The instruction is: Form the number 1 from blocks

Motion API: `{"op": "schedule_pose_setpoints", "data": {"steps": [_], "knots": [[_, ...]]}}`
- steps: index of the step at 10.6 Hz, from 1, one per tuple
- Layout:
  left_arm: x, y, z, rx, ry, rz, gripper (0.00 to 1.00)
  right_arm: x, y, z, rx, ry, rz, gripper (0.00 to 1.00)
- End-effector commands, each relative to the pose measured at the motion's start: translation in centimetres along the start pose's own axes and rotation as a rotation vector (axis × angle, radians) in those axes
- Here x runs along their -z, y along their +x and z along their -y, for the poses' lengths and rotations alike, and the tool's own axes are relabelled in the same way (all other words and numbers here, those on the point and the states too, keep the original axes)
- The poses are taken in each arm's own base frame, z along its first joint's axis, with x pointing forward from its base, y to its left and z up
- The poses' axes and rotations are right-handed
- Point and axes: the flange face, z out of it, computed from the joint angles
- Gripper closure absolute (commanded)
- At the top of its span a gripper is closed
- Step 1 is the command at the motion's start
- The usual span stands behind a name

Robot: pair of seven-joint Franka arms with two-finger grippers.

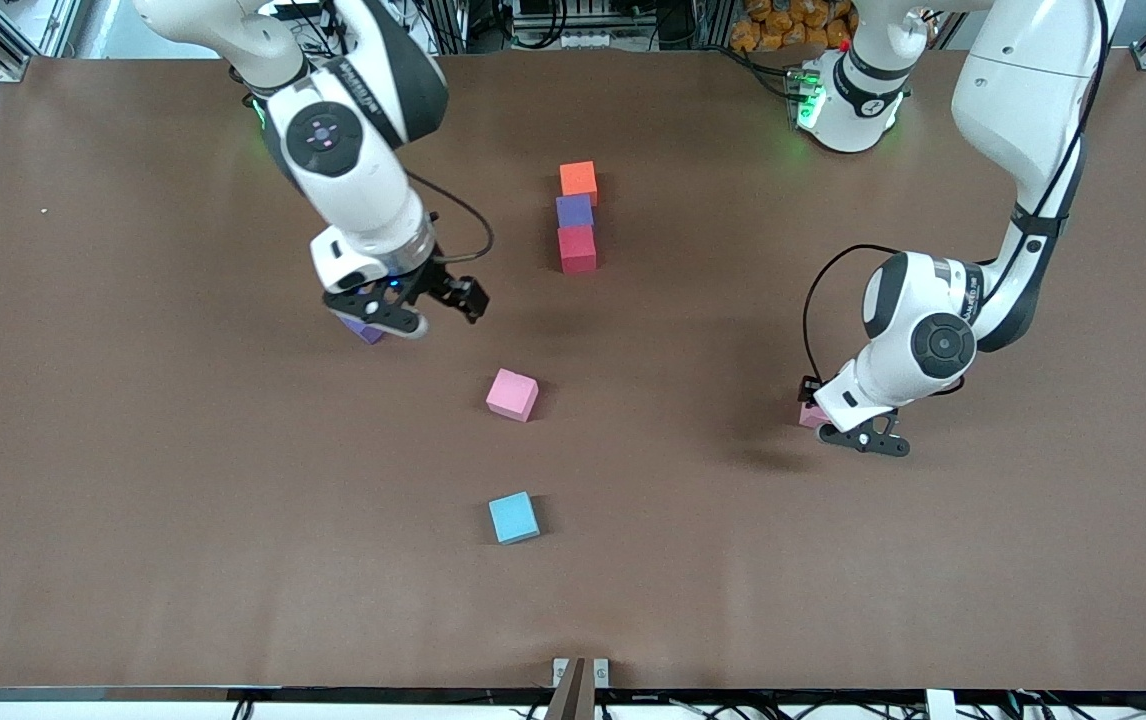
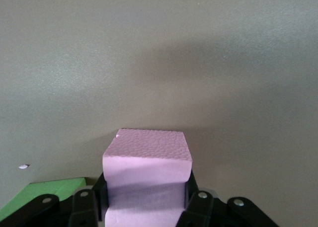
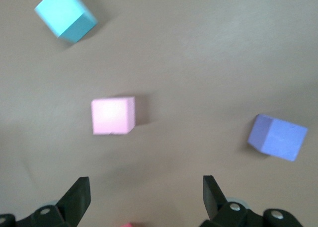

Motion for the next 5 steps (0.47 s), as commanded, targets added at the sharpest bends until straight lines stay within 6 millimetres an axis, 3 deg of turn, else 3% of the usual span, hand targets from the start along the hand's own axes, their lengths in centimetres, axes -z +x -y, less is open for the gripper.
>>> {"op": "schedule_pose_setpoints", "data": {"steps": [1, 3, 5], "knots": [[0.3, -0.1, -2.8, 0.038, 0.006, -0.014, 1.0, -2.6, 0.8, -5.7, -0.087, -0.06, 0.033, 0.0], [1.0, -0.1, -7.0, 0.084, -0.008, -0.026, 1.0, -4.1, 0.7, -7.6, -0.104, -0.09, 0.058, 0.0], [1.9, -0.3, -12.5, 0.121, -0.021, -0.044, 1.0, -7.7, -0.5, -9.9, -0.113, -0.113, 0.071, 0.0]]}}
